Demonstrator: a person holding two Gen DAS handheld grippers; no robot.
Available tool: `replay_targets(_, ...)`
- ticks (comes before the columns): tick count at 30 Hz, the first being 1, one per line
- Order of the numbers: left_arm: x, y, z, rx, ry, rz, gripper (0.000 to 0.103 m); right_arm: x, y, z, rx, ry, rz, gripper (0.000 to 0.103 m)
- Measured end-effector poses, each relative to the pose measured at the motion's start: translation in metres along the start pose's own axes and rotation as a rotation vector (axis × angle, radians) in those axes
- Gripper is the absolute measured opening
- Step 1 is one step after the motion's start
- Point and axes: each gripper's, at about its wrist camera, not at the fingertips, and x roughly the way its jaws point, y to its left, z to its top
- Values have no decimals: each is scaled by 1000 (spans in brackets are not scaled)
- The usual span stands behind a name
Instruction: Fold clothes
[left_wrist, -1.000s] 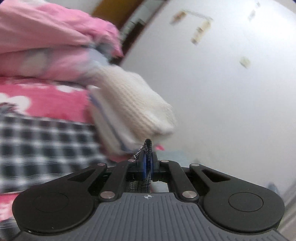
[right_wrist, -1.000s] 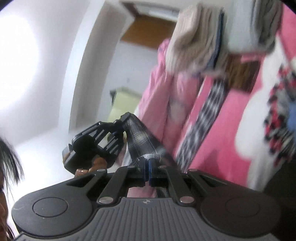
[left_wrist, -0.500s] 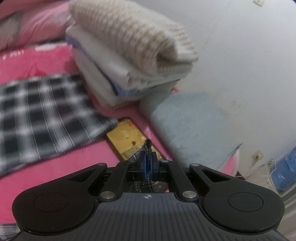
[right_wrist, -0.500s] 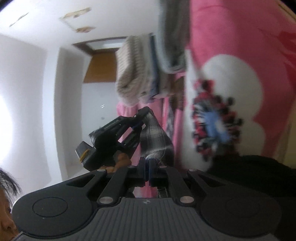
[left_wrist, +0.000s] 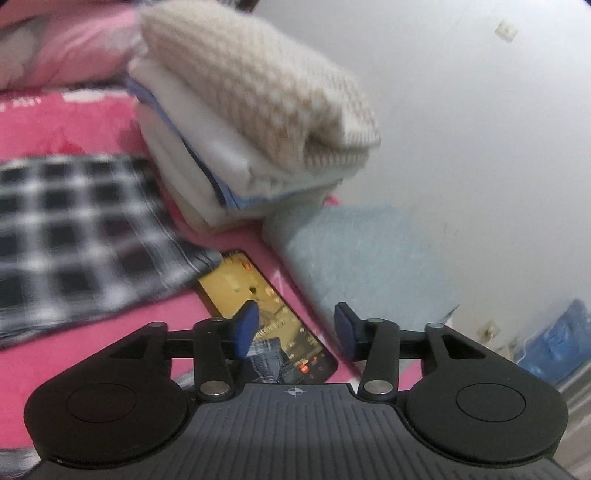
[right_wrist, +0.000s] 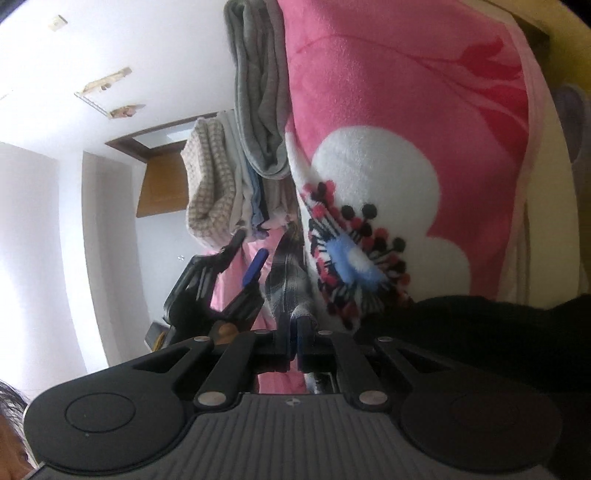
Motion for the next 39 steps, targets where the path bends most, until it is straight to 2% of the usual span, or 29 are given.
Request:
replay_targets(2, -23, 3, 2, -13, -33, -8, 48, -6, -6, 2, 53, -22, 10, 5)
replay_targets(5, -81, 23, 8, -49, -96, 14, 48, -38, -9, 8, 68, -122, 11, 5)
replay_targets(8, -159, 46, 19, -68, -199, 66, 48, -60, -4, 18, 54, -216, 10, 5)
replay_targets(10, -222, 57, 28, -51, -292, 133, 48, -60, 12, 21, -20, -219, -8, 6)
replay_targets(12, -291, 62, 36, -18, -395, 249, 49, -59, 31, 23, -102, -216, -28, 6)
replay_targets(17, -462, 54, 43, 73, -646, 650, 54, -17, 95, 6, -460, -101, -64, 7)
replay_targets(18, -490, 52, 39, 83, -680, 733, 58, -6, 107, -2, -546, -80, -76, 7)
replay_targets(19, -516, 51, 34, 91, -699, 812, 66, 6, 120, -12, -642, -65, -98, 7)
replay_targets(20, -534, 52, 27, 98, -704, 866, 71, 19, 132, -24, -735, -52, -126, 7)
replay_targets(22, -562, 58, 7, 104, -718, 960, 72, 47, 152, -48, -903, -16, -173, 7)
replay_targets(24, -575, 72, -18, 89, -708, 1023, 75, 76, 167, -73, -1034, 52, -184, 7)
replay_targets(26, -571, 94, -40, 51, -658, 1049, 76, 104, 178, -97, -1132, 142, -171, 7)
replay_targets(28, -555, 121, -63, 17, -574, 1036, 76, 135, 184, -121, -1218, 253, -170, 9)
replay_targets(30, -527, 146, -89, 4, -481, 999, 75, 168, 183, -145, -1289, 378, -193, 17)
replay_targets(32, -484, 164, -115, 9, -389, 927, 75, 199, 179, -171, -1362, 497, -216, 27)
replay_targets(34, -443, 176, -138, 3, -316, 834, 73, 229, 167, -199, -1445, 617, -230, 30)
replay_targets(36, -410, 177, -162, 6, -277, 736, 72, 253, 156, -226, -1518, 700, -232, 32)
replay_targets(39, -365, 157, -186, 98, -228, 604, 70, 288, 141, -259, -1573, 817, -241, 34)
